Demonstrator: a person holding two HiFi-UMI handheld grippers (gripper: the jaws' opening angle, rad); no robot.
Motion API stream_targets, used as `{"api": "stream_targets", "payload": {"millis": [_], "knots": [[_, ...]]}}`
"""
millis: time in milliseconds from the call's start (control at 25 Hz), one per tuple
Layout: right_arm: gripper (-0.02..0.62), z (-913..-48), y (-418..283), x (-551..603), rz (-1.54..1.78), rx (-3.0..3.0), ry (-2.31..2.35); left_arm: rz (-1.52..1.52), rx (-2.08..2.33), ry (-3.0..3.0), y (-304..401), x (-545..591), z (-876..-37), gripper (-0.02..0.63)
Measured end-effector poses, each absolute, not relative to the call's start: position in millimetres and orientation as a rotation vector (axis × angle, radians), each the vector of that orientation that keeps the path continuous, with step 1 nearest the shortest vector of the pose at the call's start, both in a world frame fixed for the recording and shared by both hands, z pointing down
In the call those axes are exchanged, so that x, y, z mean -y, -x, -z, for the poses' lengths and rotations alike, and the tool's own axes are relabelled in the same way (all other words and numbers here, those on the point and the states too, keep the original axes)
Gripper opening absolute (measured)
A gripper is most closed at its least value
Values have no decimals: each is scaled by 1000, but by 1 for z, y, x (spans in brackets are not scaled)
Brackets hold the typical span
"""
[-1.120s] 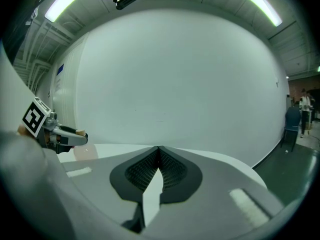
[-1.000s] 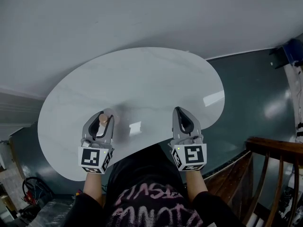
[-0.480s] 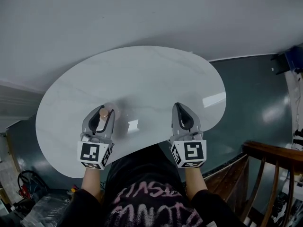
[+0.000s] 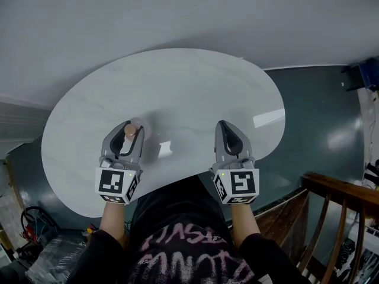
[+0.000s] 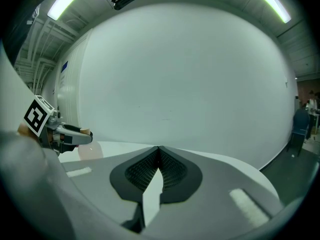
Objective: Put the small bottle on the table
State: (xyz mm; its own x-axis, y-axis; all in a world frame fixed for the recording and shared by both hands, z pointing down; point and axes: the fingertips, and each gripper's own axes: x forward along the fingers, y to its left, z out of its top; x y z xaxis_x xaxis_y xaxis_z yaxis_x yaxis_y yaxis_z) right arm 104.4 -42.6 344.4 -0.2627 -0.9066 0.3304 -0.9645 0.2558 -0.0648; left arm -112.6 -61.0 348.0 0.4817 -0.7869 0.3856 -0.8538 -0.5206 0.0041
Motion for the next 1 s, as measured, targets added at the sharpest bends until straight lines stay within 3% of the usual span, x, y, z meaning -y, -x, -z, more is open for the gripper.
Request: {"api": "stream_targets", "payload": {"millis": [1000], "knots": [[9,-381,-96,56,-396,2324,-1678,-485,1420,-2528,107,78,-375,149]]}}
